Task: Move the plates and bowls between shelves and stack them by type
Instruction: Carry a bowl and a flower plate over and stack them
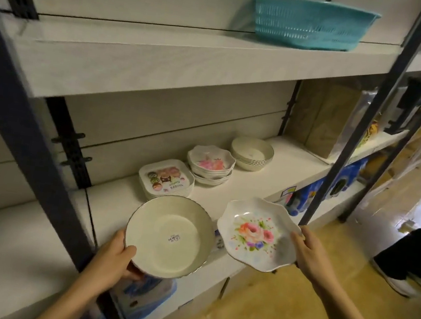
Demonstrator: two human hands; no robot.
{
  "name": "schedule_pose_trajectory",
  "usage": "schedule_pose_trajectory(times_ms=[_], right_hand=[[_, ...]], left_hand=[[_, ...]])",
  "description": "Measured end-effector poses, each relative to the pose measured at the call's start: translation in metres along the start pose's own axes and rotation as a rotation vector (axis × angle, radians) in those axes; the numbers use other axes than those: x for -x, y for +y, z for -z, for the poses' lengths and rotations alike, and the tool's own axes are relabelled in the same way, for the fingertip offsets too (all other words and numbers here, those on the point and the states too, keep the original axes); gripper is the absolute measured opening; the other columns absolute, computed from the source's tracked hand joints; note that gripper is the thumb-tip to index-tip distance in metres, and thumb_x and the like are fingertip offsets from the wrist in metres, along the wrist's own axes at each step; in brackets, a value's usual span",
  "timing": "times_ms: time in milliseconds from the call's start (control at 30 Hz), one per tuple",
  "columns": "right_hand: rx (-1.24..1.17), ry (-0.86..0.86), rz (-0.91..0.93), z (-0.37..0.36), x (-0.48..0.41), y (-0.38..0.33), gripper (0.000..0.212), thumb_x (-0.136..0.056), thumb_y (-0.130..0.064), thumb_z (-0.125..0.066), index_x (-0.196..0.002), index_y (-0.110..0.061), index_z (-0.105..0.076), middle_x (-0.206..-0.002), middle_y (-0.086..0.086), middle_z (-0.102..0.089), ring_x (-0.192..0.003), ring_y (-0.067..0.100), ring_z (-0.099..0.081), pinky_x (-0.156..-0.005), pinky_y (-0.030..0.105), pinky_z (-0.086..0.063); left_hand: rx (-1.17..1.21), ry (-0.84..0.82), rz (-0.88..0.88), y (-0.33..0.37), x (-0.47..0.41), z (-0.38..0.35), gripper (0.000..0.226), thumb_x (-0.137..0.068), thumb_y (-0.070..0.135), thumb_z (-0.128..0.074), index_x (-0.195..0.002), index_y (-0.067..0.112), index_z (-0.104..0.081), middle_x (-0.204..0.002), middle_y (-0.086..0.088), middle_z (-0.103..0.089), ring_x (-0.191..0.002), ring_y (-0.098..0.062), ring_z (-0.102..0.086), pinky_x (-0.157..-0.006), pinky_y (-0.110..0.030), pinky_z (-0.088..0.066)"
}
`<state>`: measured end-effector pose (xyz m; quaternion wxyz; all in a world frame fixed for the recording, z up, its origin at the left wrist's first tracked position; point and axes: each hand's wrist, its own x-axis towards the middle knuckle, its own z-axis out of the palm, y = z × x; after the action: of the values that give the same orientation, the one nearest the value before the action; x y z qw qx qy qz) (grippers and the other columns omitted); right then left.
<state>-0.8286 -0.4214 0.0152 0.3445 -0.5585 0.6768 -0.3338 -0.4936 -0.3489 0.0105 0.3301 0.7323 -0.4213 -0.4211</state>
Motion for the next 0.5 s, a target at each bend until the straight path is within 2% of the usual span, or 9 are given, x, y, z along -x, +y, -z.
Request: schedule_pose_trajectory(times_ms=[67,133,200,367,500], right_hand=[[0.01,-0.022,0.043,0.001,-0.032,-0.005,0.038,-0.099,-0.029,-0.037,-0.127,-0.007,-0.048,-0.107,0.005,-0.056,-0.086,0.016,-0.055,-0.066,0.027,-0.049],[0.007,-0.042,0.064,0.0,-0.06,-0.012,0.041,-0.099,-0.03,-0.036,-0.133,-0.01,-0.044,-0.125,0.01,-0.055,-0.106,0.025,-0.056,-0.087,0.042,-0.051],[-0.022,-0.083,0.056,-0.003,-0.085,-0.02,0.04,-0.099,-0.029,-0.036,-0.134,-0.011,-0.043,-0.132,0.011,-0.051,-0.116,0.03,-0.053,-0.096,0.05,-0.048],[-0.035,-0.184,0.074,-0.014,-0.157,-0.036,0.037,-0.098,-0.031,-0.037,-0.127,-0.01,-0.048,-0.124,0.014,-0.056,-0.107,0.031,-0.057,-0.092,0.052,-0.05],[-0.033,-0.261,0.15,-0.031,-0.218,-0.046,0.035,-0.098,-0.032,-0.037,-0.124,-0.011,-0.049,-0.109,0.01,-0.058,-0.092,0.027,-0.059,-0.079,0.042,-0.052]], left_hand=[[0.027,0.026,0.003,0.009,-0.014,-0.006,0.037,-0.093,0.003,-0.041,-0.129,0.006,-0.037,-0.122,-0.01,-0.05,-0.081,-0.02,-0.062,-0.051,-0.027,-0.06],[0.05,0.063,0.009,0.018,-0.024,-0.011,0.037,-0.093,0.003,-0.041,-0.13,0.005,-0.037,-0.116,-0.008,-0.05,-0.081,-0.022,-0.062,-0.048,-0.025,-0.058],[0.071,0.105,0.028,0.025,-0.033,-0.015,0.04,-0.092,0.001,-0.041,-0.131,0.004,-0.035,-0.114,-0.009,-0.05,-0.078,-0.023,-0.063,-0.045,-0.023,-0.057],[0.076,0.223,0.117,0.041,-0.048,-0.021,0.04,-0.093,-0.002,-0.039,-0.132,0.002,-0.036,-0.109,-0.016,-0.053,-0.063,-0.026,-0.065,-0.037,-0.019,-0.052],[0.092,0.334,0.186,0.055,-0.059,-0.027,0.034,-0.092,0.0,-0.041,-0.126,0.002,-0.039,-0.102,-0.022,-0.06,-0.043,-0.015,-0.066,-0.037,-0.014,-0.049]])
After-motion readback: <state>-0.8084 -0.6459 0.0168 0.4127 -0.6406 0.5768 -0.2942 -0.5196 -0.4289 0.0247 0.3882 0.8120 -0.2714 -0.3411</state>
